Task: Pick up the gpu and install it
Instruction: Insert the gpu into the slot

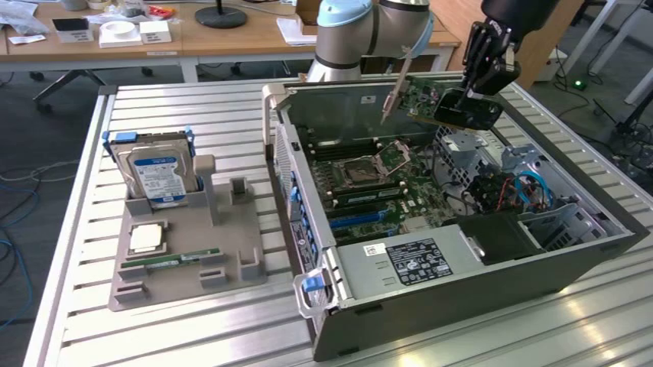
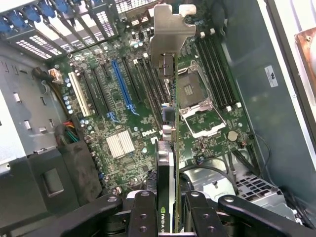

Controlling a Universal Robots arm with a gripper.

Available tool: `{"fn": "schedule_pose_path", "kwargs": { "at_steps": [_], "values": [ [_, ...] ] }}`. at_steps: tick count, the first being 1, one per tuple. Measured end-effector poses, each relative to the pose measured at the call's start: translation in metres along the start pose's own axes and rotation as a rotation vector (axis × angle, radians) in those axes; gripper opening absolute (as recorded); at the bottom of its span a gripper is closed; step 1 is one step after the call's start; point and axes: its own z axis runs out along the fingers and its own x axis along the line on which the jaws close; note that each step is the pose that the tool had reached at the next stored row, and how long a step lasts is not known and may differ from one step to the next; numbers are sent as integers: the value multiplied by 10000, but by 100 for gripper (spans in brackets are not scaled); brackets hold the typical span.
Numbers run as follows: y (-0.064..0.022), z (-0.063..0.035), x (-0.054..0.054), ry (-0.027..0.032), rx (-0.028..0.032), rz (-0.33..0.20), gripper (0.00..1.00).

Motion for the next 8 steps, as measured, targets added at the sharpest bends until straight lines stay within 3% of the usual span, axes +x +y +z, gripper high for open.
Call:
{"fn": "schedule_pose_path", "kwargs": {
  "at_steps": [8],
  "values": [
    [0,0,0,0,0,-1,27]
  ]
}}
